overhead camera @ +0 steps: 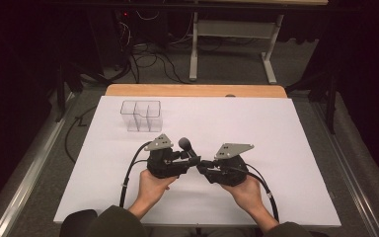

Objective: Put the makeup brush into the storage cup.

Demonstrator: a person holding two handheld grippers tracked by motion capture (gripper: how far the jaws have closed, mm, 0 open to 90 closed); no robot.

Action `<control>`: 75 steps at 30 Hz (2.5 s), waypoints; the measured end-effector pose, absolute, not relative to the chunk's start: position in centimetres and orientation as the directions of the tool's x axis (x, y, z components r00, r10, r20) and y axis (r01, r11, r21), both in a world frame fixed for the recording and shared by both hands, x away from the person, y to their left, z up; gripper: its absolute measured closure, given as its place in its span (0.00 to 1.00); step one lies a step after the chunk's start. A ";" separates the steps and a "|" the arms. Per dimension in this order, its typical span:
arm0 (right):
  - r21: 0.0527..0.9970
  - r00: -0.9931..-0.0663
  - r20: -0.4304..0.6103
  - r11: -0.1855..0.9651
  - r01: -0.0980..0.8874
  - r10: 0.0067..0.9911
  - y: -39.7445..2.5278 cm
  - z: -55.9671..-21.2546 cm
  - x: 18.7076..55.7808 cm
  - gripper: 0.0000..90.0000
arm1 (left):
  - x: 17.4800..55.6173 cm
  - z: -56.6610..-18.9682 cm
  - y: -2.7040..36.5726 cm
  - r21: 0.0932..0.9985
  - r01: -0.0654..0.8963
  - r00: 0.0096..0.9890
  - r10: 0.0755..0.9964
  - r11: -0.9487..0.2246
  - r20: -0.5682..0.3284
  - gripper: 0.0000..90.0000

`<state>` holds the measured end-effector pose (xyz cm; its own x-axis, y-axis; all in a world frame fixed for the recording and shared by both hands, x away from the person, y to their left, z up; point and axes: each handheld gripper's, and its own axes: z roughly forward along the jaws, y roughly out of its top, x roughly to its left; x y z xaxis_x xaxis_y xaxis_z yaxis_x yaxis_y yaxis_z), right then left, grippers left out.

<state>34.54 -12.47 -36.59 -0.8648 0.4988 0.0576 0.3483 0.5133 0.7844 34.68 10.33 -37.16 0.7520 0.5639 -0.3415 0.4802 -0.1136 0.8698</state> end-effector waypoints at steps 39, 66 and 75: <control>0.782 -0.873 0.075 0.515 0.352 0.483 -12.1 -36.9 34.5 0.84 | 34.8 -36.7 10.6 0.854 0.505 0.772 0.506 -0.121 -0.385 0.78; 0.787 -0.857 0.117 0.479 0.388 0.502 -13.2 -36.6 34.7 0.57 | 34.7 -36.4 11.1 0.859 0.496 0.769 0.523 -0.127 -0.367 0.78; 0.808 -0.835 0.127 0.432 0.400 0.536 -15.0 -35.8 34.6 0.49 | 34.6 -36.2 11.5 0.859 0.495 0.763 0.536 -0.126 -0.361 0.78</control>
